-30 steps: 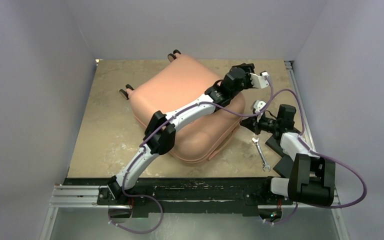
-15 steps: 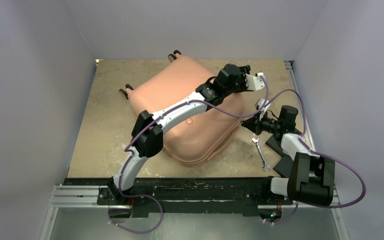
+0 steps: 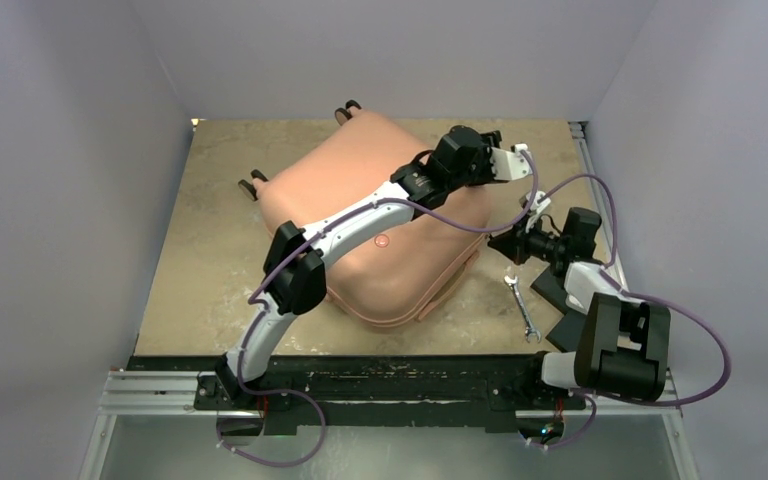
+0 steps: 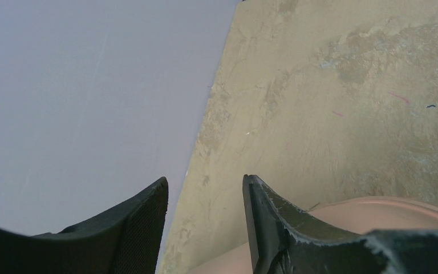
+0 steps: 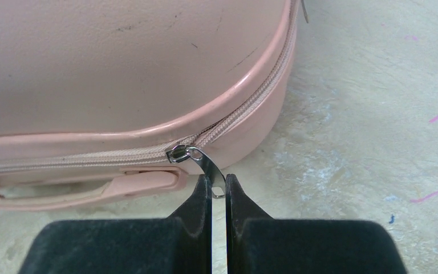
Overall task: Pack the luggage
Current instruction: Zip the luggage at the center of the board.
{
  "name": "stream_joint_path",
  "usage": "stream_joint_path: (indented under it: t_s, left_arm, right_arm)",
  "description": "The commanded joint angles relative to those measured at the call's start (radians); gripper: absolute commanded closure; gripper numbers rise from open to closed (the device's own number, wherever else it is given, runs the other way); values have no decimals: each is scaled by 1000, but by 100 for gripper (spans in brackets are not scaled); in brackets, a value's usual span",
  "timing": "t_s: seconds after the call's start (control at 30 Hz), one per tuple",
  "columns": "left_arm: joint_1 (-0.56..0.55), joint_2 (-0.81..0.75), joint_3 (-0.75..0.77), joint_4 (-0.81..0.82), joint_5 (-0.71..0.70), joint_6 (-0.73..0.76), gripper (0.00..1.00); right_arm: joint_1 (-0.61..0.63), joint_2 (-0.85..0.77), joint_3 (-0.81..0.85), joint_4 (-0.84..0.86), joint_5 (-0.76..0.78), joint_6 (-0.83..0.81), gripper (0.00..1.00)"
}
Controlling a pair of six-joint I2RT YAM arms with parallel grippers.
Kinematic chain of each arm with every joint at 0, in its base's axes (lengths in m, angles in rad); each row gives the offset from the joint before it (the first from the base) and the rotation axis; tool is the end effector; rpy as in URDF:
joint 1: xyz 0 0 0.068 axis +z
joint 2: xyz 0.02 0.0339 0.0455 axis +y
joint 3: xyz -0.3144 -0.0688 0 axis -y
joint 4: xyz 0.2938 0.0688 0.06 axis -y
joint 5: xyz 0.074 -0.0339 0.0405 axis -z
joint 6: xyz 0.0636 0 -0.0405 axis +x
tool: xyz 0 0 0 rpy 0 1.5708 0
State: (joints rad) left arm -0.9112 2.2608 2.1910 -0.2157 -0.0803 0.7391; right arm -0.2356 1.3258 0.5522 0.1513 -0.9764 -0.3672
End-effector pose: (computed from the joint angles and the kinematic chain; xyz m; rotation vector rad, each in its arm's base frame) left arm 0.4019 -0.5099 0.3566 1.3247 1.2993 -0.0451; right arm 0.2893 -0.0153 0.1923 -0.6393 1.8547 0.6715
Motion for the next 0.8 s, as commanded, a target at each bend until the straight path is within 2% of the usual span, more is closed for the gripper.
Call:
stream_joint_path:
  t_s: [0.0, 0.13, 0.3, 0.4, 0.53, 0.67, 0.77]
  left_arm:
    - [-12, 60, -33, -196, 32, -33, 50]
    - [-14, 62, -36, -192, 35, -35, 50]
    - [-15, 72, -7, -140, -5, -47, 49]
    - [-17, 92, 19, 81, -177, -76, 45]
    - [-17, 167, 68, 403, -368, 13, 44]
    - [-13, 287, 126, 646, -409, 203, 44]
    - [6, 367, 185, 716, -405, 267, 44]
  right_arm:
    - [-55, 30, 74, 204, 303, 111, 100]
    - [-57, 36, 59, 271, 357, 182, 100]
    - [-55, 83, 116, 241, 297, 188, 100]
    - [-53, 80, 115, 234, 272, 172, 100]
    - [-53, 74, 95, 220, 255, 144, 100]
    - [-54, 75, 89, 207, 235, 129, 100]
    - [-53, 64, 85, 204, 225, 121, 100]
